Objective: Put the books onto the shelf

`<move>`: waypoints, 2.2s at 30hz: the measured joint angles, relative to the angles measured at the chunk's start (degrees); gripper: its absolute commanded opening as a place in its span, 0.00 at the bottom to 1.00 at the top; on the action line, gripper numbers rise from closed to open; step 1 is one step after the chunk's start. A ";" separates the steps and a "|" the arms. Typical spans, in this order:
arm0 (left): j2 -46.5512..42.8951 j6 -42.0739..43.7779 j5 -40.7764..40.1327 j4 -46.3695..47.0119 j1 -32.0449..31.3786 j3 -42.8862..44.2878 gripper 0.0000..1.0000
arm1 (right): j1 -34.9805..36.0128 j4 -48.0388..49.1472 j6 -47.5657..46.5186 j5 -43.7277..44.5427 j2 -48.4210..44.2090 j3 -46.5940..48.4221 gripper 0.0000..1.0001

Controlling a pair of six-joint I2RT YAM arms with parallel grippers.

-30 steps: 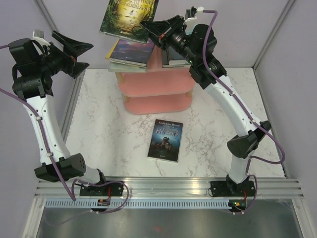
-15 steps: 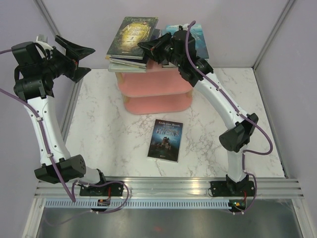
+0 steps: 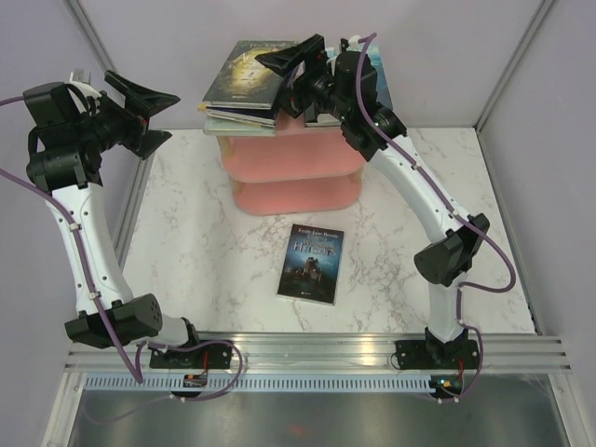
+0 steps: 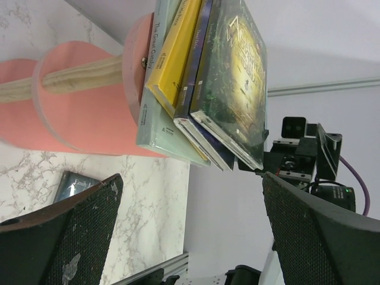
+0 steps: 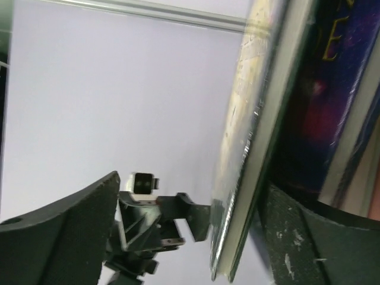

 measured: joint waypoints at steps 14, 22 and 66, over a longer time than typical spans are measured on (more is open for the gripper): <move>-0.59 0.00 -0.90 -0.02 0.00 -0.74 1.00 | -0.66 -1.60 0.87 -3.15 -5.86 -5.29 0.98; -1.11 -0.02 -0.90 0.00 0.00 -1.40 1.00 | -1.16 -7.93 0.44 -4.31 -5.57 -0.42 0.98; -29.03 7.50 -14.45 -0.31 -17.33 -36.33 1.00 | 0.42 -2.91 -27.69 -8.00 -69.16 -66.73 0.98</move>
